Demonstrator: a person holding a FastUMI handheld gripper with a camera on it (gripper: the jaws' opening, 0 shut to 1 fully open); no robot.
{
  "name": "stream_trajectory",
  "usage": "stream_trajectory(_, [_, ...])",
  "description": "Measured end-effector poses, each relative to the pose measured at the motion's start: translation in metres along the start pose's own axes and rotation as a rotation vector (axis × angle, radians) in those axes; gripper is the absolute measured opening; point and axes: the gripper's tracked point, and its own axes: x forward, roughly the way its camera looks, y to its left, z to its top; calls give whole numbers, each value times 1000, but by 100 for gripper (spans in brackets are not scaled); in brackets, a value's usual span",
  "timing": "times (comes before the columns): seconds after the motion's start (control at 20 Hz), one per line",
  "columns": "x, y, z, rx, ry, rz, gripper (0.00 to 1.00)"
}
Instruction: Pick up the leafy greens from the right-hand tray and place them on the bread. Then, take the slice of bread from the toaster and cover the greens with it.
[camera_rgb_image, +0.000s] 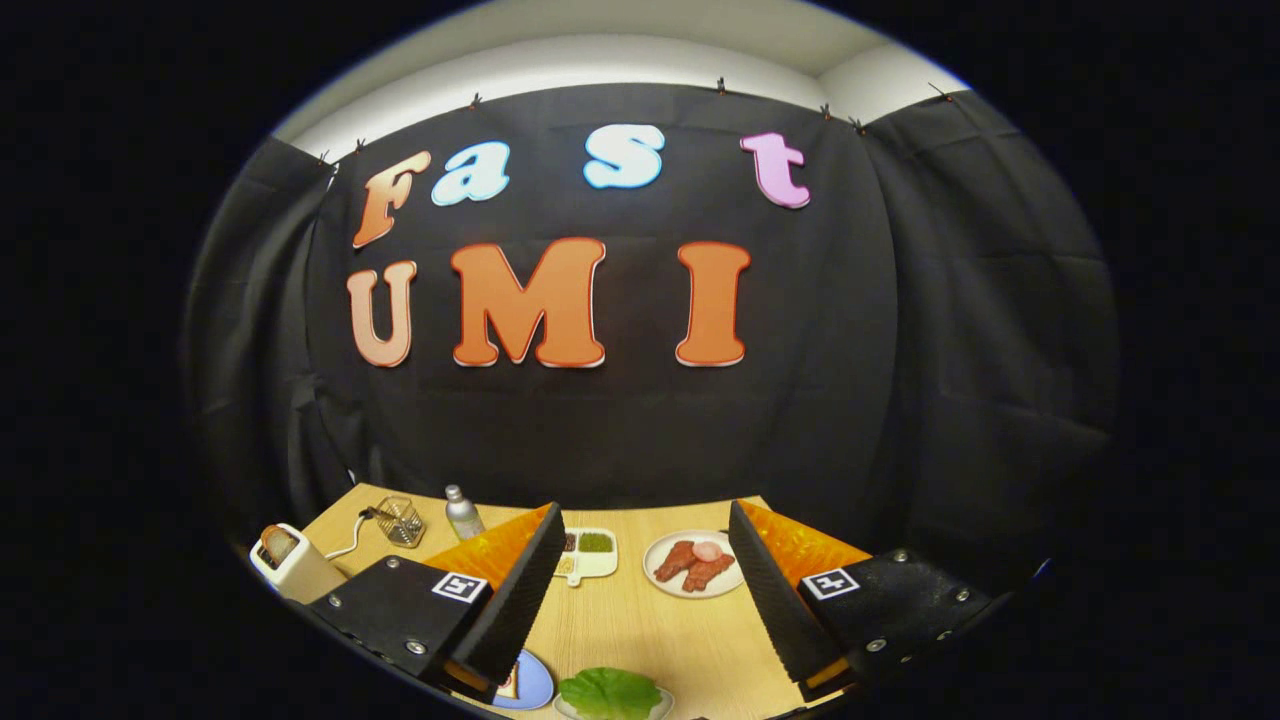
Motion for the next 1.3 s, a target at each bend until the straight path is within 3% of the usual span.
stream_trajectory(0.4, [15,4,-106,-69,294,29,98])
stream_trajectory(0.8, [-3,23,-242,-54,716,126,97])
stream_trajectory(1.3, [-15,41,-336,-137,951,173,94])
